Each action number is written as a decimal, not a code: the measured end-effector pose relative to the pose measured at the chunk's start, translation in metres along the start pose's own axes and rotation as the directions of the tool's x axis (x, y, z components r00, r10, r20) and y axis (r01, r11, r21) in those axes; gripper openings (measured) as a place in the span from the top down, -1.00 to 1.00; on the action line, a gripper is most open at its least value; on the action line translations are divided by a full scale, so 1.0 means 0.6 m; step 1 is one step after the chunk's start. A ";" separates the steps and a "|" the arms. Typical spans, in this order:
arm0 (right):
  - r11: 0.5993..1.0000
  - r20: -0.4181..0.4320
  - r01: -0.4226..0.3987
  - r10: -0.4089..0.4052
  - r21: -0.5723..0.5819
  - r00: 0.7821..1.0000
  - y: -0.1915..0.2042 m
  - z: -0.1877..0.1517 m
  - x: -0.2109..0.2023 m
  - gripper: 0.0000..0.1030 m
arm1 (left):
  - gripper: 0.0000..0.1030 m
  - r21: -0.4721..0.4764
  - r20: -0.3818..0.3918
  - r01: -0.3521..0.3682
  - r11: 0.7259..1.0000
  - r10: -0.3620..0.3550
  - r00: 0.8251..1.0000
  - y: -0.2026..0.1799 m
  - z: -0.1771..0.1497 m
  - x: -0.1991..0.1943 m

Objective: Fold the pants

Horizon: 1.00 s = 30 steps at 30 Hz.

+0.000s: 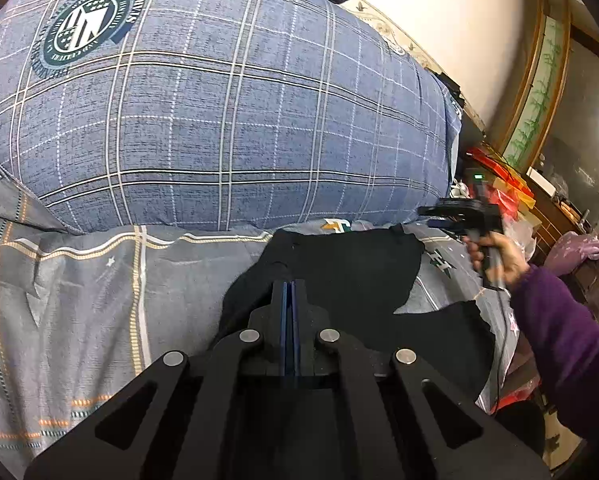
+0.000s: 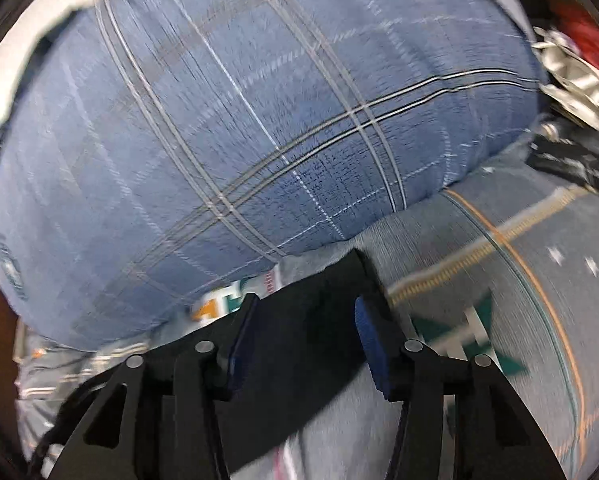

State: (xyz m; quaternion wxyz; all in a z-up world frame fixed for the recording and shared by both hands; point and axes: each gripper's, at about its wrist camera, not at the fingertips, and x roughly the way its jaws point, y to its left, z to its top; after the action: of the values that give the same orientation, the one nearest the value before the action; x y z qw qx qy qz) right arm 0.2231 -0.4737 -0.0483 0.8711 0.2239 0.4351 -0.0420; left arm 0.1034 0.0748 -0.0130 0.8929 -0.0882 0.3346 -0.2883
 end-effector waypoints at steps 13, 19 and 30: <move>0.966 -0.122 0.221 -0.238 -0.138 0.964 0.007 0.033 0.184 0.73 | 0.99 -0.061 0.003 -0.021 0.998 0.021 1.000 0.029 0.004 -0.004; 0.983 0.041 0.152 -0.148 -0.105 0.988 0.020 0.024 0.051 0.84 | 0.99 -0.074 0.035 -0.022 0.997 0.025 0.999 0.024 0.004 -0.035; 0.997 0.190 0.067 -0.062 -0.023 0.980 -0.041 -0.046 -0.190 0.93 | 1.00 -0.012 0.109 0.041 0.999 -0.039 0.993 -0.025 -0.040 -0.147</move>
State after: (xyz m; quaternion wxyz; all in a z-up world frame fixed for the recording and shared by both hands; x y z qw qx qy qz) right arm 0.1256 -0.4979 0.0167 0.9098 0.1921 0.3581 -0.0848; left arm 0.0271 0.1143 0.0222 0.9031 -0.1167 0.2856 -0.2986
